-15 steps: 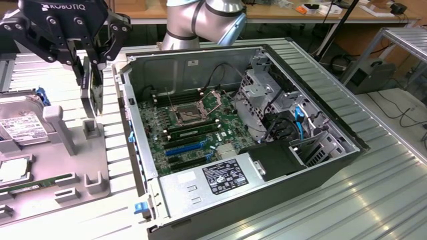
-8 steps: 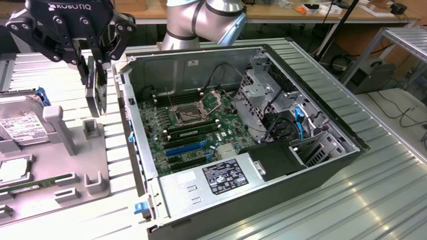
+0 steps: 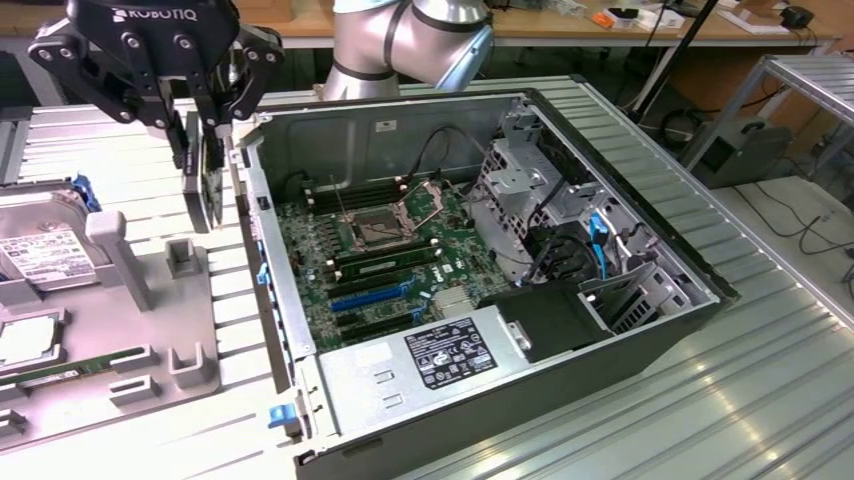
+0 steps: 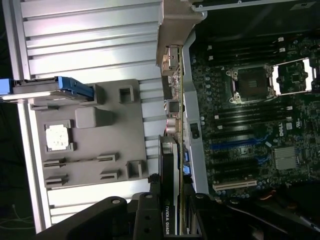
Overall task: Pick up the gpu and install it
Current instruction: 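Pick up the gpu and move the gpu toward the slot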
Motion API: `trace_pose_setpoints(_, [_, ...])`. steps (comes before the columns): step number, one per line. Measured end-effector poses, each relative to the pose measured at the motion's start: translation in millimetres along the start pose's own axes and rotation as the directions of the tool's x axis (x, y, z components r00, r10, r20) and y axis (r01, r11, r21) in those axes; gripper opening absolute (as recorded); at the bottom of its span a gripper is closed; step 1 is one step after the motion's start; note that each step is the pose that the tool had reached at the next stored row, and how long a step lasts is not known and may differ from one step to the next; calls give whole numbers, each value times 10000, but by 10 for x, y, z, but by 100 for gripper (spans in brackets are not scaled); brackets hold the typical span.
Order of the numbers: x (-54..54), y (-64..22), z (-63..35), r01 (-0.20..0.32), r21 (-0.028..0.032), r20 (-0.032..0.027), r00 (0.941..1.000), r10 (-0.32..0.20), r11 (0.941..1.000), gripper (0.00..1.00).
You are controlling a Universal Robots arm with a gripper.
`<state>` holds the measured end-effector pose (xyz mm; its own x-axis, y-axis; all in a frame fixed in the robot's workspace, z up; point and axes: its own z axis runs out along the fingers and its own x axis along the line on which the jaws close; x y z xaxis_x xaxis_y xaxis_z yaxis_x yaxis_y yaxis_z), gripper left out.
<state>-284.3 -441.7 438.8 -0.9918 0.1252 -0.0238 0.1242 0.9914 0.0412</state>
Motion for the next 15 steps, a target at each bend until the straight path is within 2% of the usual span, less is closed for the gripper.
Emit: trace_pose_setpoints(15, [-178,22,5,0,0,0,10000,0,10000,27])
